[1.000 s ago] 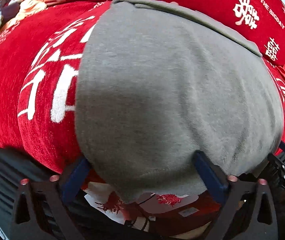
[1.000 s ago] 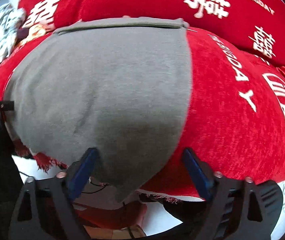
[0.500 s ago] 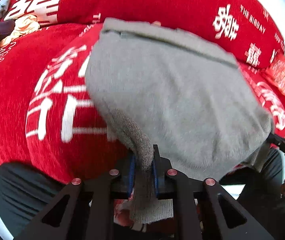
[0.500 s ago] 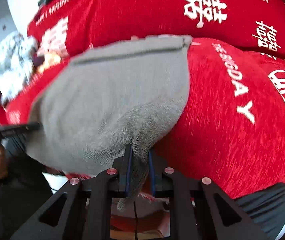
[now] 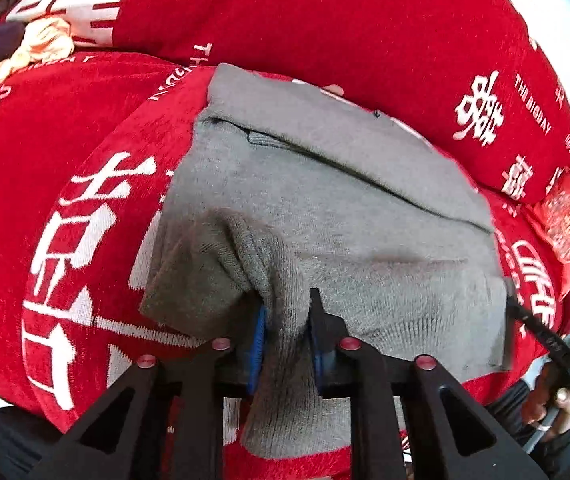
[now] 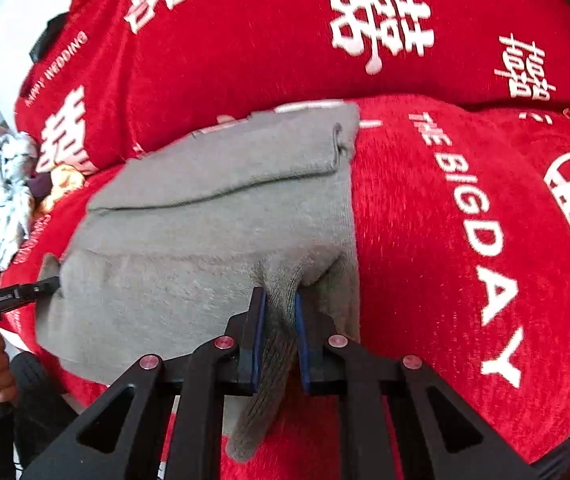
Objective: Fold small clothes
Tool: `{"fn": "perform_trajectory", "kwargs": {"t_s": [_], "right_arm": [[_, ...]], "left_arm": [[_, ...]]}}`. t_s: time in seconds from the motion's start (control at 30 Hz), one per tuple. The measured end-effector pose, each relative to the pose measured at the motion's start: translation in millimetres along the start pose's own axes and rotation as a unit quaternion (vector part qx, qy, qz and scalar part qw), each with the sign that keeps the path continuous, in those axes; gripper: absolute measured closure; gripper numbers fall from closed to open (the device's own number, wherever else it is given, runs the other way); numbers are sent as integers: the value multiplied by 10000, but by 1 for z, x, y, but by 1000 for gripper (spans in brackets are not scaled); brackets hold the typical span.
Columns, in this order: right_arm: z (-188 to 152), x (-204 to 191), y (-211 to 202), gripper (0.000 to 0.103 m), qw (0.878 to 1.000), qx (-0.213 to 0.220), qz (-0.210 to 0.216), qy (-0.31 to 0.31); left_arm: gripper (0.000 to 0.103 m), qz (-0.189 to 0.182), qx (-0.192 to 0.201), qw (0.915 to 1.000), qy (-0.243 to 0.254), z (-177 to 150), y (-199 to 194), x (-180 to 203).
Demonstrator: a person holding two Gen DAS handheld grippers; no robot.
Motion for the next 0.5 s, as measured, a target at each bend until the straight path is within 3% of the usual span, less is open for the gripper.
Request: {"fn": "perform_trajectory", "kwargs": {"t_s": [0.03, 0.07, 0.1, 0.13, 0.17, 0.27, 0.5], "right_arm": [[-2, 1, -2, 84, 10000, 32, 72, 47], [-4, 1, -4, 80, 9998, 43, 159, 85], [-6, 1, -7, 75, 9995, 52, 272, 119], [-9, 1, -10, 62, 9992, 69, 378, 141], [-13, -1, -16, 53, 9988, 115, 446, 136], [-25, -3, -29, 45, 9994, 233, 264, -13], [-54, -1, -26, 45, 9991, 13, 422, 5]], "left_arm": [[59, -34, -1, 10000, -45, -2, -1, -2], [27, -101, 13, 9999, -89, -5, -4, -4], [14, -253, 40, 9996, -132, -10, -7, -4], [5, -304, 149, 9993, -173, -14, -13, -6], [5, -227, 288, 9992, -165, -19, -19, -8], [5, -64, 260, 9996, -39, -33, -20, -9], [5, -90, -59, 9999, 105, -51, 3, 5]]}}
Point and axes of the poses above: each gripper's, at about its wrist camera, not at the fingertips, and y roughly the way its jaws point, x to its right, z to its top, the point moved 9 cm from there along y, roughly the way its jaws point, and after that the axes turned 6 degrees about -x, right-handed, at the moved point
